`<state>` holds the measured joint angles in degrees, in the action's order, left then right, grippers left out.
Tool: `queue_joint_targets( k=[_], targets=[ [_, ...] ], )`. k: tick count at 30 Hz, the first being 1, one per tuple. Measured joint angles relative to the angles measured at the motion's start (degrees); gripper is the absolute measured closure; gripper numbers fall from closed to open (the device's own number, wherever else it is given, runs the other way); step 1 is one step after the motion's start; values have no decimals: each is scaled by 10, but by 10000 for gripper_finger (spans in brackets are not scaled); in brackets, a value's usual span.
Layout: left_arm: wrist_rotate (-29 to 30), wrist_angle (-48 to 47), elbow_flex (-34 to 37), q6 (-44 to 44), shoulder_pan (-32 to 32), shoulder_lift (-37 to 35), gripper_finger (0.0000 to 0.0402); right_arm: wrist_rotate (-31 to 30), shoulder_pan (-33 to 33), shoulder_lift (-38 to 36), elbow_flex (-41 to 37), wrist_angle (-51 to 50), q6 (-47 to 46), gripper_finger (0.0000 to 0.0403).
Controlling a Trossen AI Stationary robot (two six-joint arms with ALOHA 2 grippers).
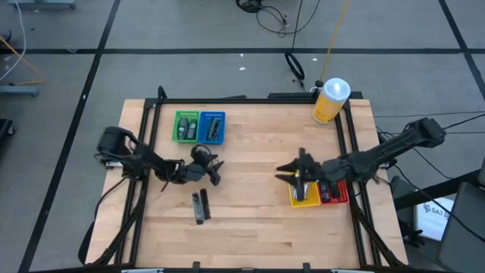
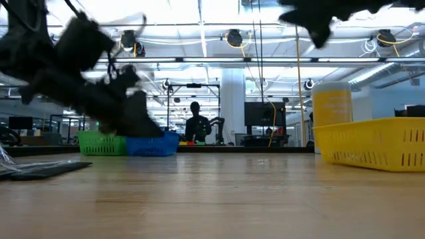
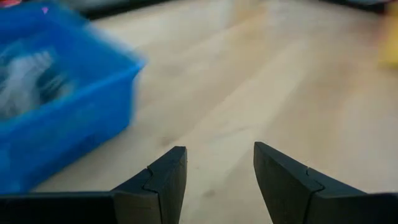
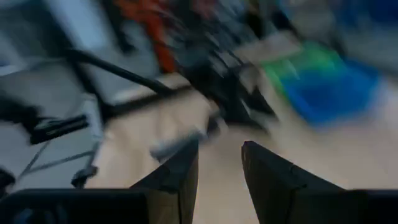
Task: Pick & Place Travel size toiletries
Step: Put the black comb into the blue bin
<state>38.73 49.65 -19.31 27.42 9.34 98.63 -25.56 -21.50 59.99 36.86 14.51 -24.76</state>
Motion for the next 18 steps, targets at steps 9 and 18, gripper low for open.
queue_joint_targets(
  k=[9,18],
  targets=[
    [-42,-231,-18,-186,73,-299,218,165,128,230,-58,405,220,293],
    [-103,-856,-178,-166,138,-441,218,304,193,429,85,347,258,292]
  ],
)
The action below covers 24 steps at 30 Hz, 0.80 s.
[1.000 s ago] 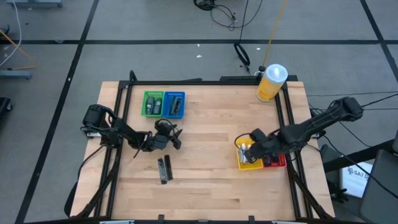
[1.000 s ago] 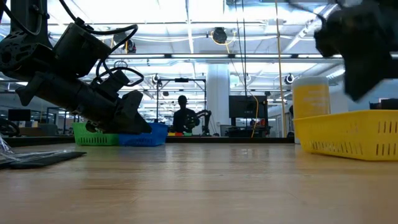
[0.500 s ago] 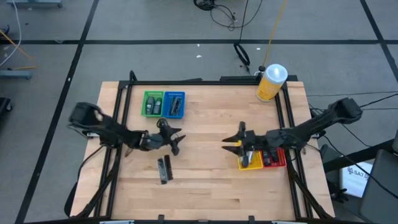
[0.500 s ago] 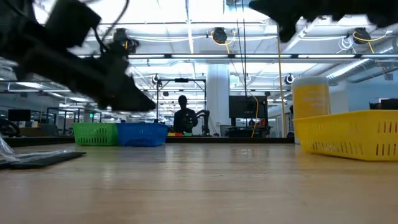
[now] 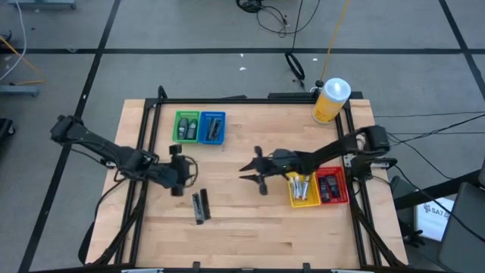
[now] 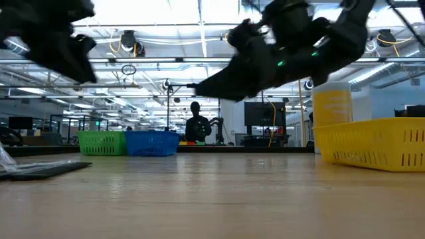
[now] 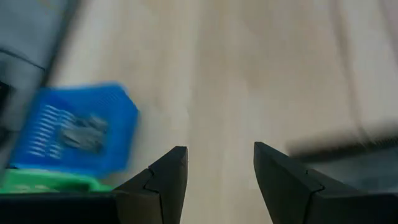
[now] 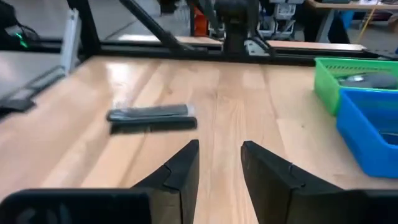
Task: Pick & Place Travel size toiletries
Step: Put the black comb into the blue bin
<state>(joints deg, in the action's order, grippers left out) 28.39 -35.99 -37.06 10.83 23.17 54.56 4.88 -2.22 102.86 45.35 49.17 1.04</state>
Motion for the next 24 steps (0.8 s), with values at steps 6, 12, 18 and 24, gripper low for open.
queue_joint_targets(
  k=[6,12,18,24],
  targets=[
    [-226,-40,25,-7,22,47,218,0,-1,105,64,4,11,293],
    [-255,46,47,-49,41,121,217,4,-1,145,87,2,13,296],
    [-258,146,47,-127,36,188,174,31,2,144,89,3,12,297],
    [-253,200,47,-137,26,254,107,31,2,144,89,-2,12,298]
  ],
)
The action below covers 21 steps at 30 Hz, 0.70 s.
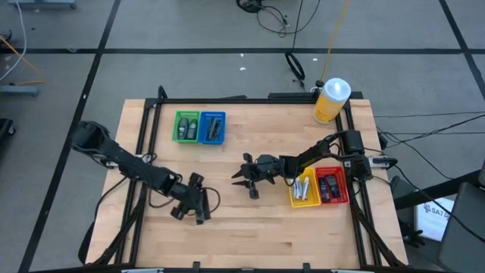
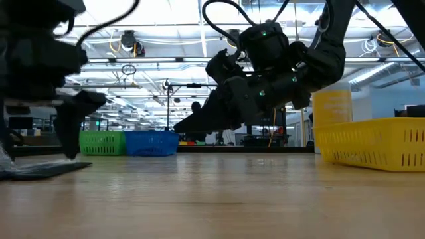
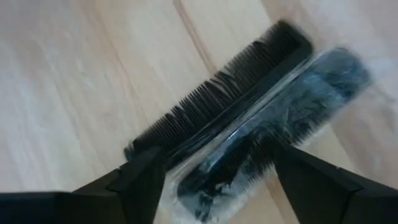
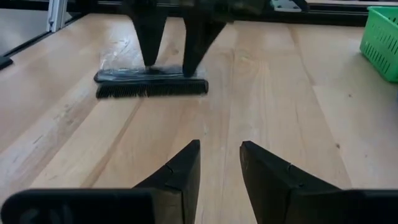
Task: Pick & Place Travel size toiletries
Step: Put the black comb into the blue bin
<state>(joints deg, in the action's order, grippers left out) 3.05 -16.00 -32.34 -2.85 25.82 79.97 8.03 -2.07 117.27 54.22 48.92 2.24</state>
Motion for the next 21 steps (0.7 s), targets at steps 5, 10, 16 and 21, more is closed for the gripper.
queue_joint_targets(
  k=[5,10,16,21],
  targets=[
    [23,60,-2,17,-10,50,84,0,0,0,0,0,0,298],
    [49,151,-1,72,-40,85,91,0,0,0,0,-12,0,298],
    [61,251,-1,105,-88,139,120,-1,3,-24,-2,-79,3,298],
    [60,321,-1,140,-129,189,143,-5,12,-92,-1,-205,16,298]
  ],
)
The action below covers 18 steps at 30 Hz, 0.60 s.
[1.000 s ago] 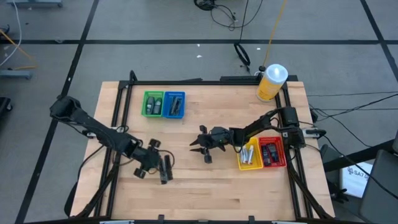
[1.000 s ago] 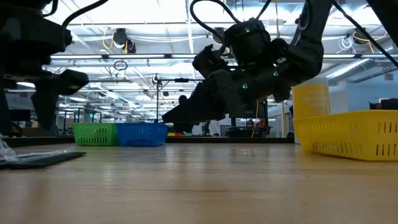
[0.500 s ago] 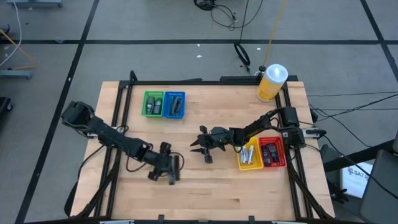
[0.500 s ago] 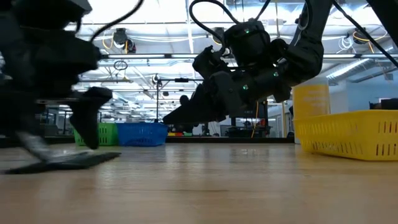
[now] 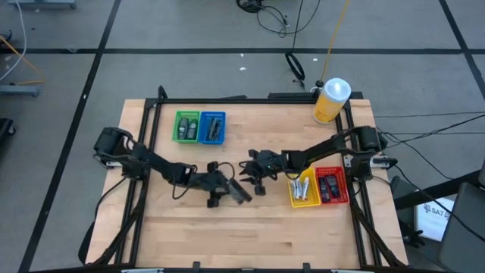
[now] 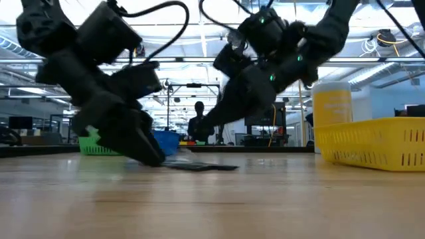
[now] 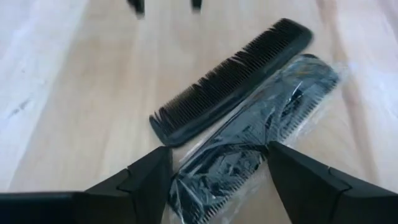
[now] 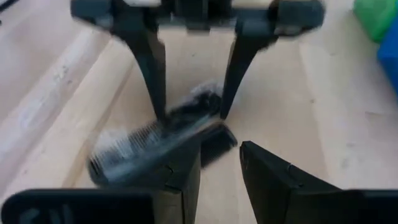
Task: Pick & Place Travel size toiletries
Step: Put the black comb into the blue bin
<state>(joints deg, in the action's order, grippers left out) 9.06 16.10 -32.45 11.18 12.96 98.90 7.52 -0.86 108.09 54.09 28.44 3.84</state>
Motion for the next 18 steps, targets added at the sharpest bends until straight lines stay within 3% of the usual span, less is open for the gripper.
queue_joint_targets(
  k=[4,8,11,18],
  targets=[
    [15,33,0,16,-24,21,165,-1,2,-47,0,-67,1,298],
    [40,28,0,74,-49,18,188,-1,1,-66,0,-83,1,298],
    [27,24,1,100,-59,5,204,-1,0,-68,0,-86,1,298],
    [-18,22,5,5,-58,-54,219,-1,0,-68,-1,-90,3,298]
  ],
)
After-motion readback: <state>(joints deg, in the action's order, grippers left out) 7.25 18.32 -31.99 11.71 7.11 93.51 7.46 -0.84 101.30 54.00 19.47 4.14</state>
